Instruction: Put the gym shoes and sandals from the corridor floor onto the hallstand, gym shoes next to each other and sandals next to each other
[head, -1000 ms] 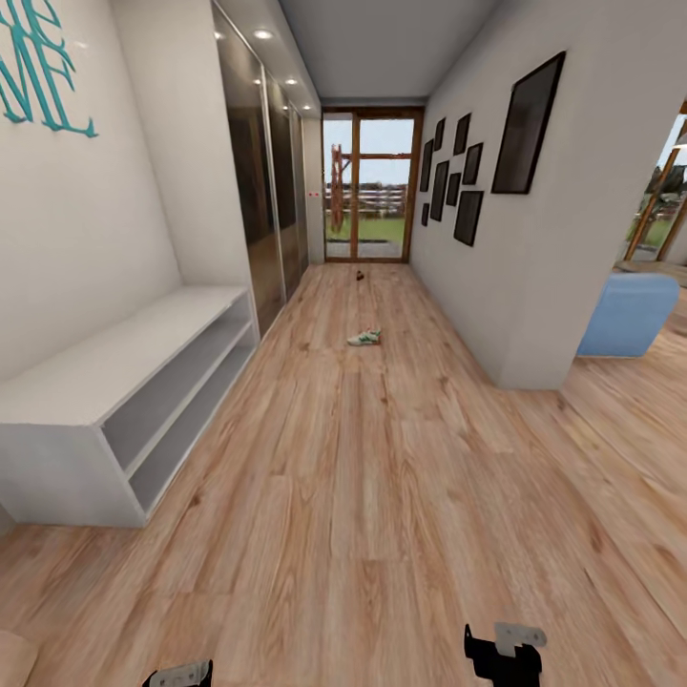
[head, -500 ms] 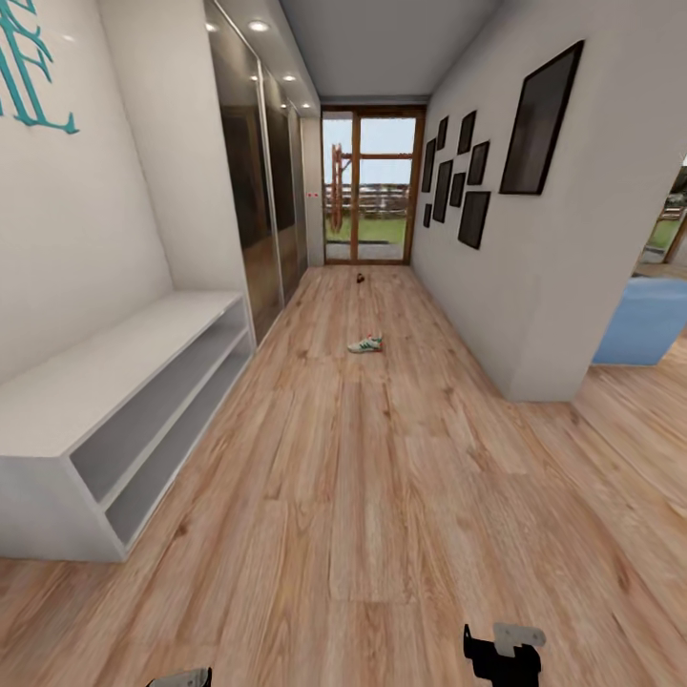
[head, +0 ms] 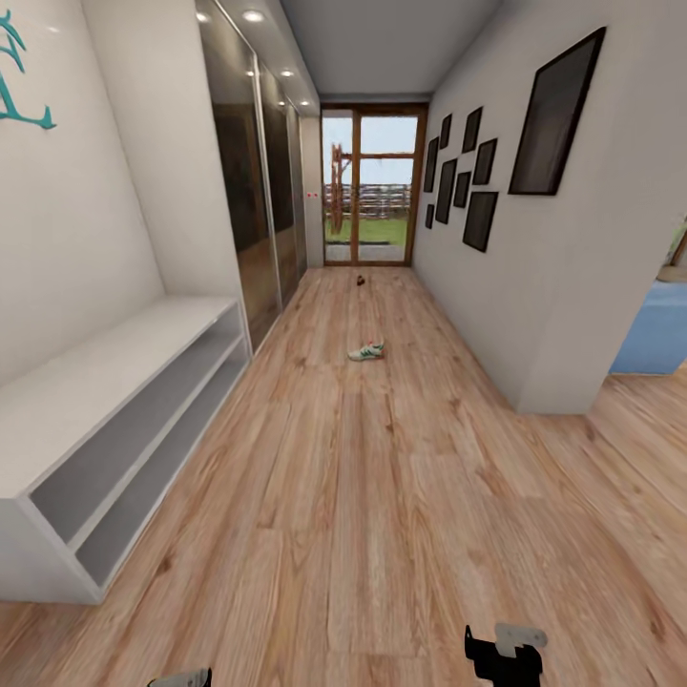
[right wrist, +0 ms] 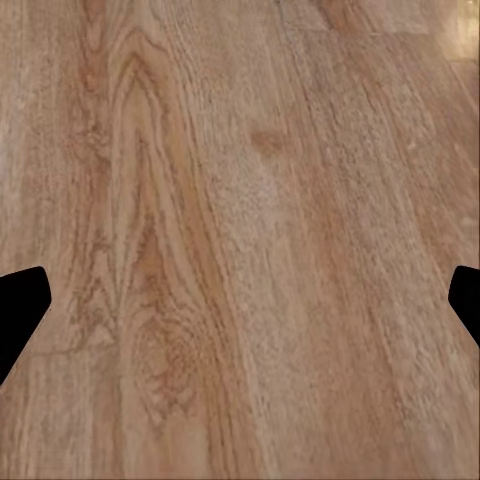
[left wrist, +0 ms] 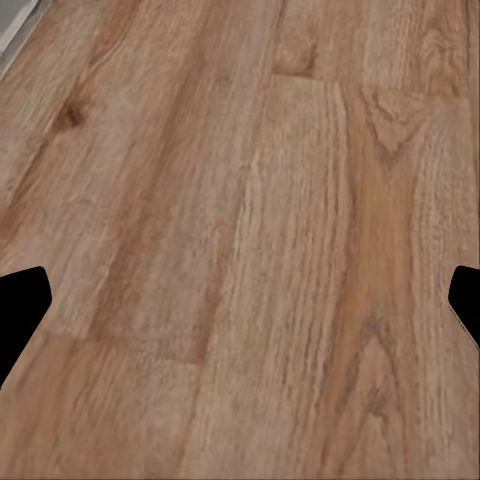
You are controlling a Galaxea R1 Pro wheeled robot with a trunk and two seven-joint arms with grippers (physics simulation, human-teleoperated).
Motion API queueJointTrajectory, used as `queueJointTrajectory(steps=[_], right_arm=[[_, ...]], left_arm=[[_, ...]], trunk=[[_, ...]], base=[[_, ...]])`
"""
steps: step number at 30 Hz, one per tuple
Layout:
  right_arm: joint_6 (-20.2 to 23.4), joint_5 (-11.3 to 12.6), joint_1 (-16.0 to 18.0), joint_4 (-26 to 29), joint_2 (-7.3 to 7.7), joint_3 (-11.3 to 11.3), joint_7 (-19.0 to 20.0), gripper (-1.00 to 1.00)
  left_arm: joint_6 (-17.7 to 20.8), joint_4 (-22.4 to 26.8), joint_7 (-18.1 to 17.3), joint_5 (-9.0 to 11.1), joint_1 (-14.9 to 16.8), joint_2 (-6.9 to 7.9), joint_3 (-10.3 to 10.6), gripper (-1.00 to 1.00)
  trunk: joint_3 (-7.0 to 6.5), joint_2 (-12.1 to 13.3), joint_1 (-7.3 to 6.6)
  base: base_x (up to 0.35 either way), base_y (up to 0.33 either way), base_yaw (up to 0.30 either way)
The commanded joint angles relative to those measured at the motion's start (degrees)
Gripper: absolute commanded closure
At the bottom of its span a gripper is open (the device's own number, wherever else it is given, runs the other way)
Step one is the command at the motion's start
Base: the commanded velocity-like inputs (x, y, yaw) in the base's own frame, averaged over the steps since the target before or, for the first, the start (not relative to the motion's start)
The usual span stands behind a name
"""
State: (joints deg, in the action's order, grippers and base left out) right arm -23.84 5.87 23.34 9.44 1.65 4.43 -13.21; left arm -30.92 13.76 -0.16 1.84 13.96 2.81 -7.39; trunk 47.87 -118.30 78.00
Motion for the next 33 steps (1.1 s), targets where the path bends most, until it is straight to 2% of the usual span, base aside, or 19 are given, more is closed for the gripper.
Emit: queueJointTrajectory(steps=[1, 21, 33], right_arm=[[-0.2, 0.6, 0.0, 0.0, 0.02, 0.5, -0.1, -1.0], [-0.1, 0.6, 0.0, 0.0, -0.15, 0.5, -0.1, -1.0], [-0.1, 0.6, 0.0, 0.0, -0.07, 0.5, -0.2, -1.0]], left_arm=[[-0.2, -0.1, 0.0, 0.2, 0.0, 0.0, 0.0, -1.0], [-0.2, -0.1, 0.0, 0.2, 0.0, 0.0, 0.1, -1.0], [-0.2, -0.1, 0.0, 0.0, 0.0, -0.07, 0.1, -1.0]], trunk=[[0.05, 0.0, 0.03], [0.05, 0.0, 0.03], [0.05, 0.0, 0.03]], base=[[0.339, 0.0, 0.0], [0.339, 0.0, -0.004], [0.339, 0.0, -0.183]])
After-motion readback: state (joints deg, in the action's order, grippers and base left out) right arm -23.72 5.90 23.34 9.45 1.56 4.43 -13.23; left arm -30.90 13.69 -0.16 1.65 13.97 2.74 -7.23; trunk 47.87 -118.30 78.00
